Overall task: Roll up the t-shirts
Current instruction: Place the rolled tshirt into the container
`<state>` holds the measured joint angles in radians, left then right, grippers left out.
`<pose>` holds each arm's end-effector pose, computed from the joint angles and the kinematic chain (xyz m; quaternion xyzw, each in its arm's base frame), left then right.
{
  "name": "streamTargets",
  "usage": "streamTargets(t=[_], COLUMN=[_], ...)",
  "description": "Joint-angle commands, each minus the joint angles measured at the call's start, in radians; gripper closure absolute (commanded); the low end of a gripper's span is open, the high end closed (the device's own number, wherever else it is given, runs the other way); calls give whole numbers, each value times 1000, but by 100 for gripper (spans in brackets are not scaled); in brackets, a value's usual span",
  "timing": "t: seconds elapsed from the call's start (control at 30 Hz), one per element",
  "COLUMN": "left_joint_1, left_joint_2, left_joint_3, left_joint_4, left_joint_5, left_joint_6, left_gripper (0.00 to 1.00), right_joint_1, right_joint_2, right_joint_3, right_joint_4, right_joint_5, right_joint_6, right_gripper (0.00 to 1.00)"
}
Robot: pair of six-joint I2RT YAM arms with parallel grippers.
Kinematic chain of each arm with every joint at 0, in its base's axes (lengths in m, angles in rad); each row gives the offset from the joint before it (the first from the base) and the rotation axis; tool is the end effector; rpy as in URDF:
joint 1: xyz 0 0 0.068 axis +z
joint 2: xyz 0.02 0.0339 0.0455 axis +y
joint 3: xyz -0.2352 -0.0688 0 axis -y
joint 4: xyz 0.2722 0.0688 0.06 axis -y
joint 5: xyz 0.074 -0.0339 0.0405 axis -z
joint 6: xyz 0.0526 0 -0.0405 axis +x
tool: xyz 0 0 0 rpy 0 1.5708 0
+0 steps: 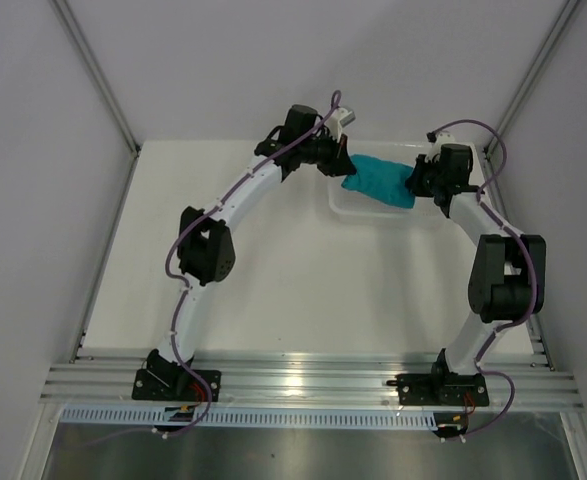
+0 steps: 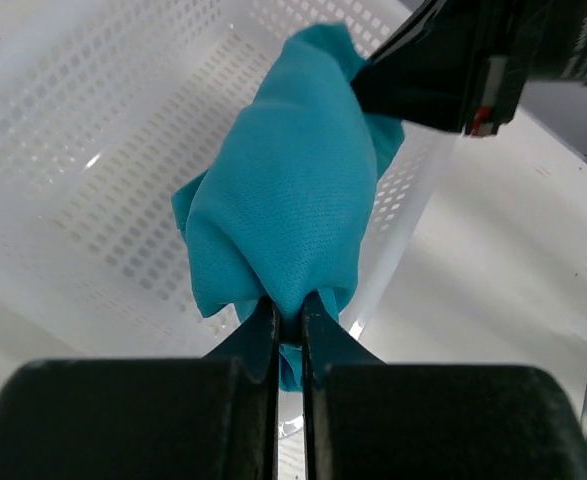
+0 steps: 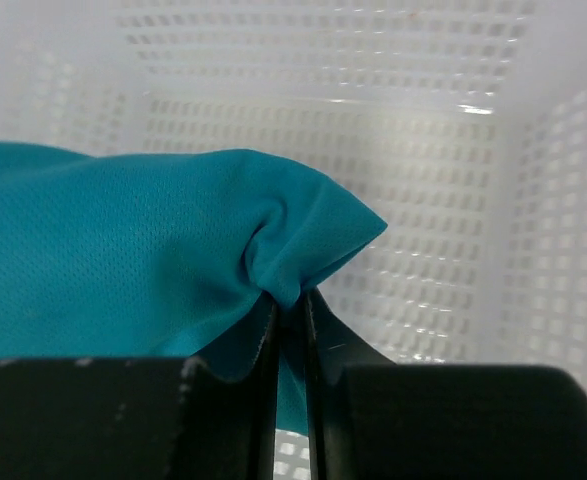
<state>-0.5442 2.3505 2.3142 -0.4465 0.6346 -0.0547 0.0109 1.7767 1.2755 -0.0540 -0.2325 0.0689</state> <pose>0.4652 -0.3180 0.2768 0.3537 0.7496 -0.4001 0.3911 0.4419 0.0169 0.1996 -0.0312 0.8692 0.1205 0.4785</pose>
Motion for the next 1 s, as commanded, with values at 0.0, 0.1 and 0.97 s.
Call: streamTargets(t=[0.0, 0.1, 0.97], left_joint_1=[-19, -20, -7], left_joint_2=[50, 72, 168], left_joint_3=[59, 71, 102], left_joint_4=[-17, -26, -66], left_joint_5=[-29, -47, -119], left_joint_6=[-63, -85, -112], left_gripper=[99, 99, 56], right_joint_1=[0, -2, 12], right_joint_2=[41, 66, 176], right_joint_3=[71, 79, 143], right_joint_4=[-101, -106, -168], right_joint_5=[143, 211, 84], right_joint_6=[-90, -101, -208], right_gripper=[100, 100, 100])
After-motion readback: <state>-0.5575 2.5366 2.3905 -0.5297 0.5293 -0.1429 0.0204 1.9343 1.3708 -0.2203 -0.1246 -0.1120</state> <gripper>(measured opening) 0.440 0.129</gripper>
